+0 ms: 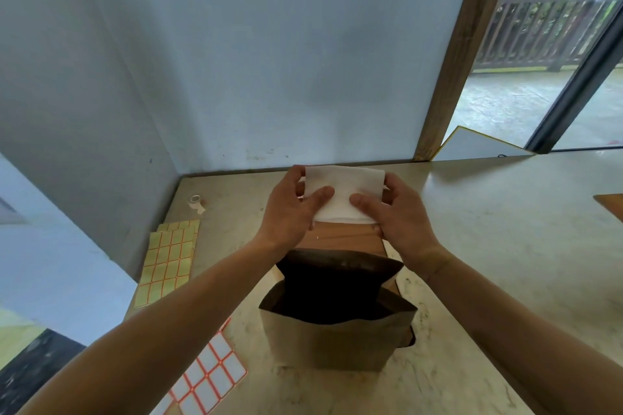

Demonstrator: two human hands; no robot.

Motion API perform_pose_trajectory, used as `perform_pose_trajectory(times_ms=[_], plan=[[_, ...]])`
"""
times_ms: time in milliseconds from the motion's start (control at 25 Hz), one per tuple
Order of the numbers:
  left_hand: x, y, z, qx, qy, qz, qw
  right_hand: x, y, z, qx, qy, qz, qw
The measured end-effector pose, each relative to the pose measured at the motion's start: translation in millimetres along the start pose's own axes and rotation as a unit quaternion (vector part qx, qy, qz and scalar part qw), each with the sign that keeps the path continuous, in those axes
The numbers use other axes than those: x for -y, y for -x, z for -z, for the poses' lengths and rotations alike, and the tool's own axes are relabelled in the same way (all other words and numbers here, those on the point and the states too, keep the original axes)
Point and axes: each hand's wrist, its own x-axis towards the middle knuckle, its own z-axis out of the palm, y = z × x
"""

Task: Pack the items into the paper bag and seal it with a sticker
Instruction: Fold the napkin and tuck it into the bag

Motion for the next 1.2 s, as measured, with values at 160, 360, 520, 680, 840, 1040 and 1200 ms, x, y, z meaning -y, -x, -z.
perform_pose_trajectory(times_ms=[160,360,520,680,840,1040,1200], plan=[[-1,6,4,-0.017,-0.014,0.002,1.000,-3,6,4,-0.005,0.017,-0.005,1.000],[-3,8,5,-0.012,-0.037,-0.010,0.999,0,9,10,0.003,0.018,-0.016,1.000],[2,9,7,-0.002,-0.022,0.007,1.000,-3,11,13,-0.001,0.015,-0.017,1.000],[8,13,12,0.007,-0.037,-0.014,0.999,-5,14,18,0.033,0.041,0.002,0.999],[7,19,18,0.043,-0.042,-0.041,0.997,11,5,33,0.129,0.099,0.019,0.986],[5,22,22,0.084,-0.036,-0.075,0.993,22,-9,27,0.259,0.230,0.040,0.937],[7,24,34,0.095,-0.169,-0.072,0.978,15,-3,19,0.269,0.258,0.038,0.927]])
